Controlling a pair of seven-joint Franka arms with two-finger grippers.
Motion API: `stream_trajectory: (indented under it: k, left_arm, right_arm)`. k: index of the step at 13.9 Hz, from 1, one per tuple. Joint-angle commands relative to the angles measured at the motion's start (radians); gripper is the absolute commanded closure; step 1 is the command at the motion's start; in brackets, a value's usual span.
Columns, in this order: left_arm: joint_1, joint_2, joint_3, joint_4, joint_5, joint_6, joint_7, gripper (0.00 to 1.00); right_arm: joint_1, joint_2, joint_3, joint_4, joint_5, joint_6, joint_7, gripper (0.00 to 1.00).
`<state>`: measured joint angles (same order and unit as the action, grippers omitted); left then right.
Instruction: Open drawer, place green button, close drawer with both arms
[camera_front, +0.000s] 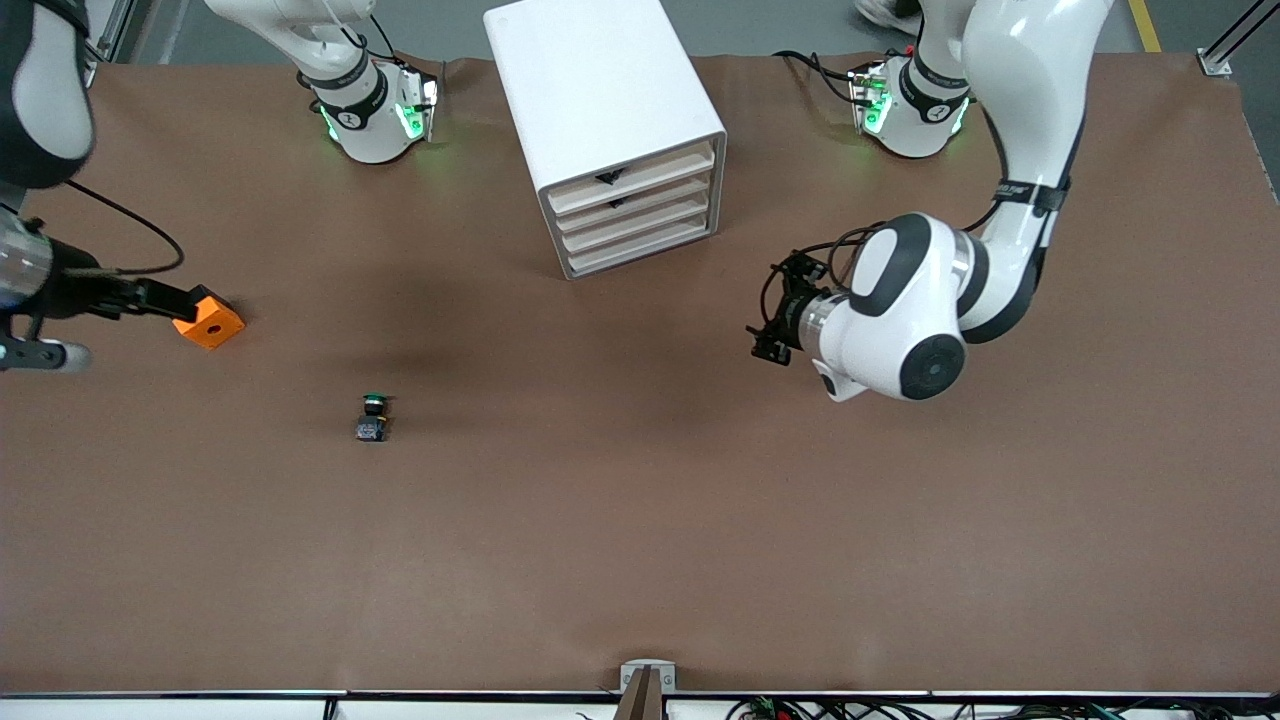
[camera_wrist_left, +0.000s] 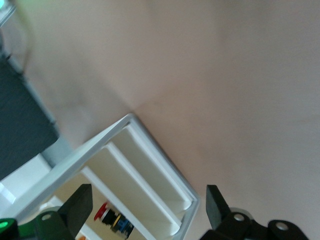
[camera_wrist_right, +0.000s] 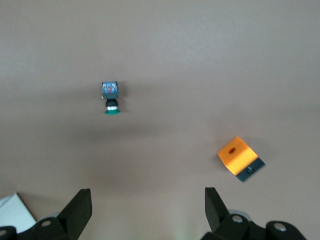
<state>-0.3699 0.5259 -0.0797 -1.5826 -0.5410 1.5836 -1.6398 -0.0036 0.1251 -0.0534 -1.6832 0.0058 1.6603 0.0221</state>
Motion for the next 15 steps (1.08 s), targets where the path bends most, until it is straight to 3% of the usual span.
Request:
stream_trajectory:
  k: [1, 4, 7, 15]
  left_arm:
    - [0.006, 0.077, -0.043, 0.042, -0.051, -0.054, -0.104, 0.00]
    - [0.005, 0.147, -0.049, 0.055, -0.160, -0.123, -0.173, 0.00]
    - [-0.020, 0.229, -0.055, 0.107, -0.192, -0.195, -0.242, 0.00]
    - [-0.067, 0.336, -0.057, 0.115, -0.232, -0.223, -0.382, 0.00]
  right_arm:
    - [0.046, 0.002, 0.000, -0.102, 0.008, 0.123, 0.088, 0.00]
    - [0.080, 0.008, 0.000, -0.243, 0.008, 0.327, 0.139, 0.00]
    - [0.106, 0.040, 0.000, -0.366, 0.008, 0.542, 0.168, 0.00]
    - [0.162, 0.232, 0.000, -0.380, 0.008, 0.827, 0.217, 0.00]
